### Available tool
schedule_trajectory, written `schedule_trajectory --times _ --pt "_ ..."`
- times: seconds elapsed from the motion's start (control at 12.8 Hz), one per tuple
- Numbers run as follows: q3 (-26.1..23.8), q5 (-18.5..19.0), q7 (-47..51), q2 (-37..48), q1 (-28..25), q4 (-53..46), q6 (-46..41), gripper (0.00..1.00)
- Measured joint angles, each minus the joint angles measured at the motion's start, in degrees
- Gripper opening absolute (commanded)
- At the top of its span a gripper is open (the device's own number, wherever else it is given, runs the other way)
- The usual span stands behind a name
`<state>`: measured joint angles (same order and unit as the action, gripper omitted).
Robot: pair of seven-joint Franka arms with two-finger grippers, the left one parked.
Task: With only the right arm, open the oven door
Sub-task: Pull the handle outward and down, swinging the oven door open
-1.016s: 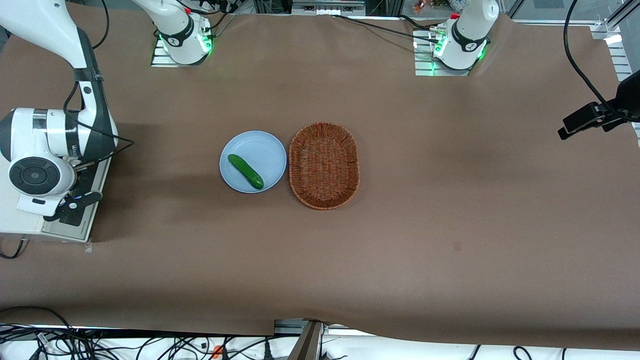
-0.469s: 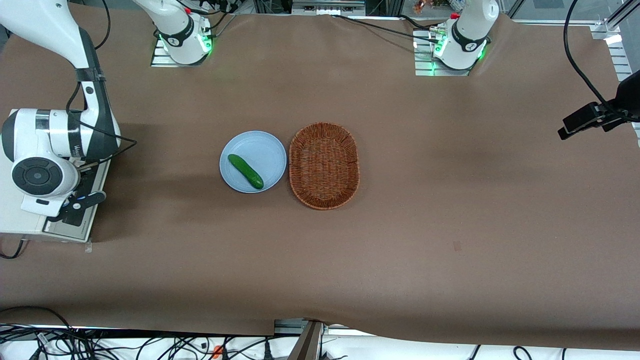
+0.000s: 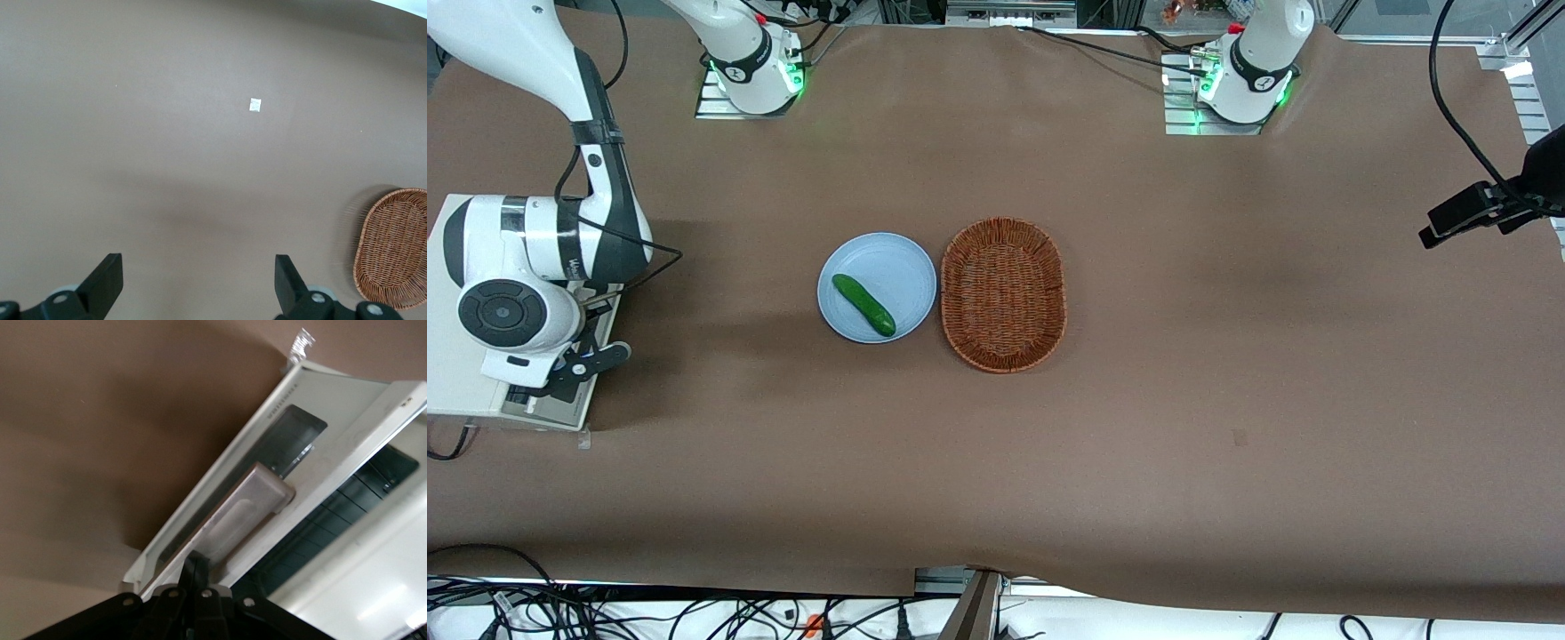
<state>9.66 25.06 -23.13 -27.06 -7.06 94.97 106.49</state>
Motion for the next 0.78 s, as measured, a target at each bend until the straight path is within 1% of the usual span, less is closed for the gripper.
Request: schedule_trajectory --times 0.39,0.78 --pt "-1.7 -5.5 1.1 -2.3 -0.8 0.2 3.0 0.00" --pt "-2.8 -10.4 2.3 -7.0 -0.8 0.4 8.8 0.00"
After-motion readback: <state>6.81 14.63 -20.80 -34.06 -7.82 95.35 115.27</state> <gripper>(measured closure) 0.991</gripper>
